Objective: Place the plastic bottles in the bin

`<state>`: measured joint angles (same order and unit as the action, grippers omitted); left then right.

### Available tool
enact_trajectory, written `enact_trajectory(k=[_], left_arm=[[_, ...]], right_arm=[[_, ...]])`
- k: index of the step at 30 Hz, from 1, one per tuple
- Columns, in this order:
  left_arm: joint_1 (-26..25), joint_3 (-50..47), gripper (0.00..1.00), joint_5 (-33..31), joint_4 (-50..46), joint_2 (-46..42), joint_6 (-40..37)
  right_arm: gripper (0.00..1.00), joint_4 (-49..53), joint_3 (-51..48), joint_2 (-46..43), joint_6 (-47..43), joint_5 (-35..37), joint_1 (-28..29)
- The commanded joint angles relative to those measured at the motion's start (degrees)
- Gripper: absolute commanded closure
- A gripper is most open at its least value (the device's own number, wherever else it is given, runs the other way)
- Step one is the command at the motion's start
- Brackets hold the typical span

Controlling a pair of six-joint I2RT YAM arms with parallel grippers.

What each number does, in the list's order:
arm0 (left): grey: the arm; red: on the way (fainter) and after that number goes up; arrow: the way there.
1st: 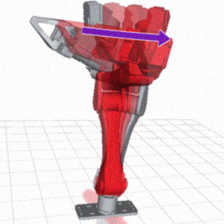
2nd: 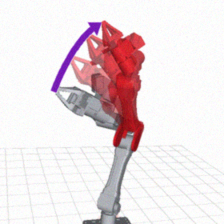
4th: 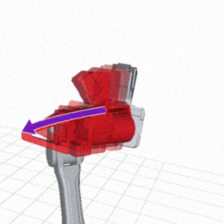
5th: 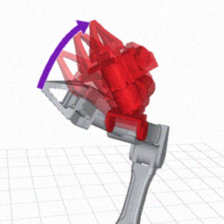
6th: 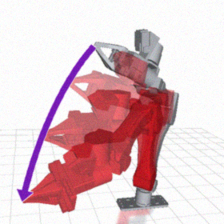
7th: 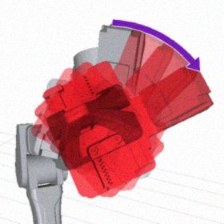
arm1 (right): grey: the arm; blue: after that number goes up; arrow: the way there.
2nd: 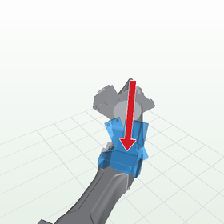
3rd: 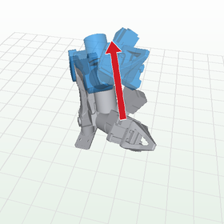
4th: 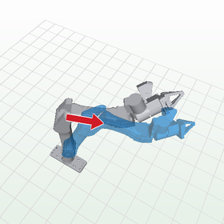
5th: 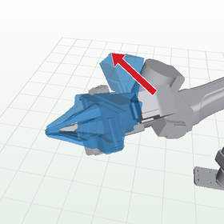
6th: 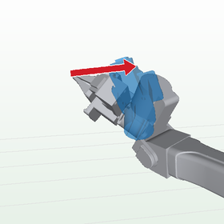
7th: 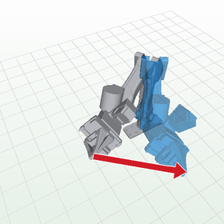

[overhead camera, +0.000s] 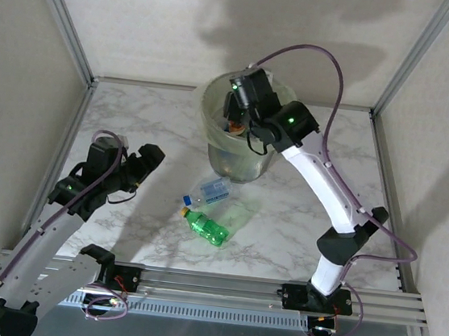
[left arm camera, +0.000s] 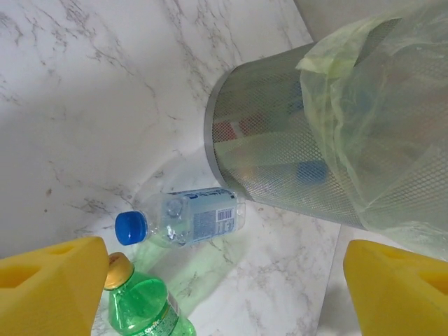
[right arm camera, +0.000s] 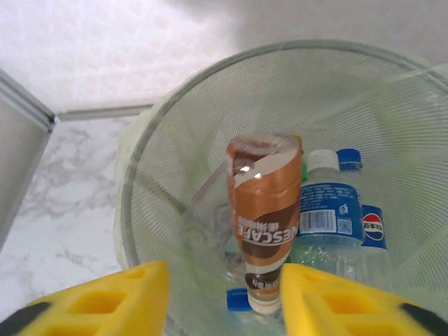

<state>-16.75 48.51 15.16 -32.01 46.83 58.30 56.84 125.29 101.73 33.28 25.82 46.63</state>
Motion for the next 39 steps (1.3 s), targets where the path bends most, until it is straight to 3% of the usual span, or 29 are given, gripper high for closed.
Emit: enact_trajectory(k=[1,5,10,18,23,33,37,39], left_arm=[[-1.4,-0.7,0.16,0.3,2.4,-0.6,1.6],[-3.0,-1.2,0.18,-0.7,2.4,-0.7,2.3],[-4.9,-3.3,0.18,-1.9,2.5,-2.5,4.2],[-6.1,-4.6,0.19,-2.9,1.7,-4.5,5.2],[-6.4,-5.2,0.18,-2.8,2.2,-4.0,5.3],[-11.0,-8.8,0.19,-5.0,7.0,-0.2,7.1],[-13.5,-10.4,0.22,-5.3,9.4,3.7,5.1],[-15.1,-10.3,0.22,-5.9,9.3,5.9,2.9]], right_arm=[[0.61,-0.9,-2.3,1.2,0.6,-3.5,-5.0],[0.66,-3.9,-3.7,3.1,-0.7,-8.7,-8.0],[0.70,-4.7,-4.4,7.2,-0.9,-8.4,-9.8],[0.71,-7.9,-2.6,11.5,-4.0,-14.5,-7.9],[0.68,-8.0,-2.1,11.5,-5.1,-13.7,-5.4],[0.50,-1.4,-0.5,2.6,-5.6,-5.5,-2.3],[0.46,-1.6,-6.9,-5.1,-6.0,-5.0,1.8],[0.36,-2.9,-12.6,-9.9,-5.8,-5.7,4.3]])
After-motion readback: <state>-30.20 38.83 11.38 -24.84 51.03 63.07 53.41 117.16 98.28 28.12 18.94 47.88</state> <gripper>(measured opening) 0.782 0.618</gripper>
